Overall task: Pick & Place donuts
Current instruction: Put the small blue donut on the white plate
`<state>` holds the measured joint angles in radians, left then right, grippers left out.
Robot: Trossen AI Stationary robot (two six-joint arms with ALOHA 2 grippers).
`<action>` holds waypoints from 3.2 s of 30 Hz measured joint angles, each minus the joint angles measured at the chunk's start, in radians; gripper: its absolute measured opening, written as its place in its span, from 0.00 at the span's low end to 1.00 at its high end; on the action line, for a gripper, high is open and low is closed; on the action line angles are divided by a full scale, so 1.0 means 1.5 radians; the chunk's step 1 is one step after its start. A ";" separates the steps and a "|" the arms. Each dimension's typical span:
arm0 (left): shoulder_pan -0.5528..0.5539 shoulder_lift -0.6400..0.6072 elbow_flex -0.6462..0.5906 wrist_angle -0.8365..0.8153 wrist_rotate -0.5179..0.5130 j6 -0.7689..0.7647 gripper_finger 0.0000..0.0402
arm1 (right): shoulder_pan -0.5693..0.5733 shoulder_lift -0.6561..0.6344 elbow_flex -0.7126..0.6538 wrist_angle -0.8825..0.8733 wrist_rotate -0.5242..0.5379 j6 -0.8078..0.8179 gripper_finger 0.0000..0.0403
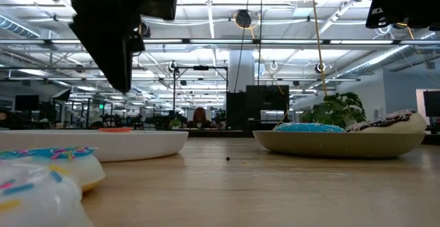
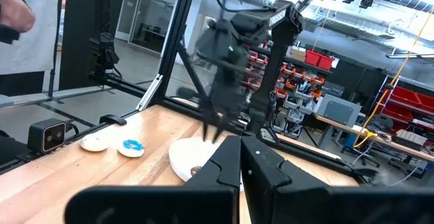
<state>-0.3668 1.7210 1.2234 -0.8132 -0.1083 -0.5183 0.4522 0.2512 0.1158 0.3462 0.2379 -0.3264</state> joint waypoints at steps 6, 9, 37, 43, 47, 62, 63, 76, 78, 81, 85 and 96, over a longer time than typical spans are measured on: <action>-0.069 -0.001 0.021 0.037 -0.047 0.000 0.22 | 0.000 0.000 0.000 0.000 0.000 0.000 0.00; -0.090 -0.001 0.021 0.081 -0.062 0.001 0.22 | 0.000 0.000 0.000 0.000 0.000 0.000 0.00; -0.166 -0.001 -0.045 0.259 -0.191 0.030 0.22 | 0.000 0.000 0.000 0.000 0.000 -0.008 0.00; -0.167 -0.001 -0.045 0.265 -0.167 0.006 0.22 | 0.000 0.000 0.000 0.000 0.000 -0.018 0.00; -0.167 -0.001 -0.045 0.266 -0.167 0.033 0.22 | 0.000 0.000 0.000 0.000 0.000 -0.020 0.00; -0.150 -0.001 -0.045 0.316 -0.084 -0.005 0.22 | 0.000 0.000 0.000 0.000 0.000 -0.035 0.00; -0.150 -0.001 -0.045 0.319 -0.084 -0.004 0.22 | 0.000 0.000 0.000 0.000 0.000 -0.035 0.00; -0.136 0.006 -0.044 0.378 -0.083 0.096 0.20 | 0.000 0.001 0.000 0.000 0.000 -0.058 0.00; -0.129 0.014 -0.044 0.397 -0.063 0.097 0.16 | 0.000 0.001 0.000 0.001 0.000 -0.059 0.00; -0.119 0.024 -0.033 0.424 -0.018 0.098 0.05 | 0.000 0.001 0.000 0.003 0.000 -0.058 0.00; -0.127 0.052 0.009 0.396 0.020 0.139 0.02 | 0.000 0.001 0.000 0.001 0.000 -0.055 0.00; -0.126 0.205 0.263 0.119 -0.005 0.159 0.16 | 0.000 0.005 -0.001 0.005 0.000 -0.046 0.00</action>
<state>-0.5552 2.0284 1.6174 -0.6349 -0.1156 -0.2791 0.4519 0.2581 0.1150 0.3536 0.2384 -0.3956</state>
